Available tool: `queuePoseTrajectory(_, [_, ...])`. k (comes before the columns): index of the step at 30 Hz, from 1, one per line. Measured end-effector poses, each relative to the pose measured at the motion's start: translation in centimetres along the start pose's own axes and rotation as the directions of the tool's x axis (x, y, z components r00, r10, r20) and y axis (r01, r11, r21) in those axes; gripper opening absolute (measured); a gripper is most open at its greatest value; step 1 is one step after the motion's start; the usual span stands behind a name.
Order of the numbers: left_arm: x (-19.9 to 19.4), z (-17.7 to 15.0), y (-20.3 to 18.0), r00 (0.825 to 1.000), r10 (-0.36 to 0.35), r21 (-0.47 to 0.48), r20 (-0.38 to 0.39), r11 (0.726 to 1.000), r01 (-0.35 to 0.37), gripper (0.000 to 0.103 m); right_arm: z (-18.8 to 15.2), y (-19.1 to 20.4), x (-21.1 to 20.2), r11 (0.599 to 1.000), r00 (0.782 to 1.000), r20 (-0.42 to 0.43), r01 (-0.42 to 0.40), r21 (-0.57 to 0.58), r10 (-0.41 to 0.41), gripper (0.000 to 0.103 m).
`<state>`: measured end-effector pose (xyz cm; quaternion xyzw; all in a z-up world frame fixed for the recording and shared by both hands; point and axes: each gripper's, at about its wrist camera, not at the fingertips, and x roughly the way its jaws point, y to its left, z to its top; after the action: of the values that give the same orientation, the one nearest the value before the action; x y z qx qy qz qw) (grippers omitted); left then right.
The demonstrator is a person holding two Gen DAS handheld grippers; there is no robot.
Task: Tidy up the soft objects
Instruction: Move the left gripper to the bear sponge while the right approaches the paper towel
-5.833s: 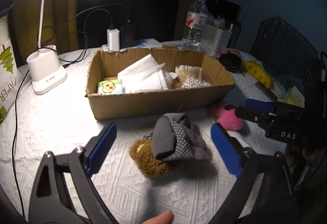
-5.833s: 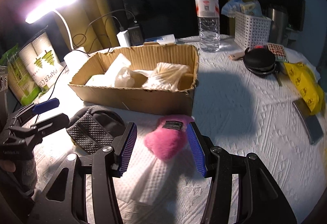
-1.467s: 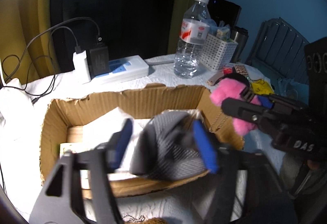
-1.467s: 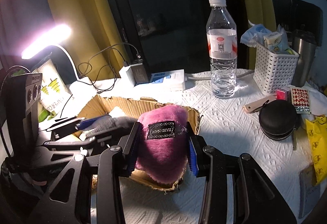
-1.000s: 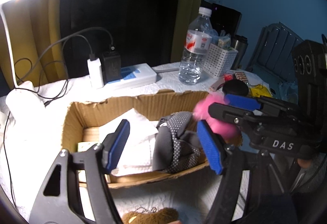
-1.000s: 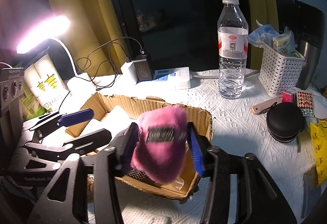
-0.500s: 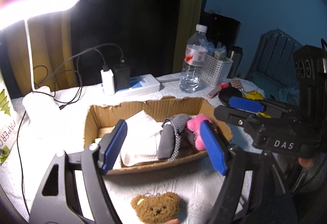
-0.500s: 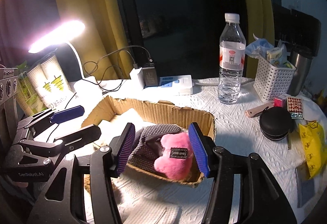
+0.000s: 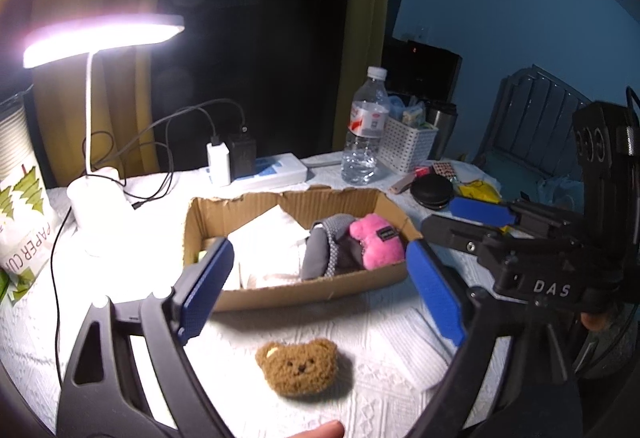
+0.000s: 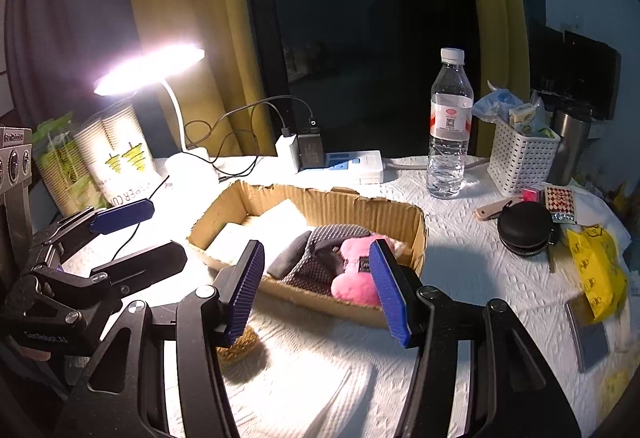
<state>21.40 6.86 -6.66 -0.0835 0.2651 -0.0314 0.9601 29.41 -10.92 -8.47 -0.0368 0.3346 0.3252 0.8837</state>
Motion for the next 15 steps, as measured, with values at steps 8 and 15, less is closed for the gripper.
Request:
queuePoseTrajectory(8, [-1.5, -2.0, -0.1, 1.0, -0.001, -0.01, -0.01, 1.0, 0.001, 0.089, -1.9, 1.0, -1.3, 1.0, 1.0, -0.01, 0.007, -0.001, -0.007, 0.058])
queuePoseTrajectory(15, [-1.3, -4.1, -0.2, 0.999, -0.002, -0.015, -0.046, 1.0, 0.001, 0.089, -4.2, 1.2, -1.3, 1.0, 0.999, -0.044, 0.011, 0.014, -0.01, 0.058])
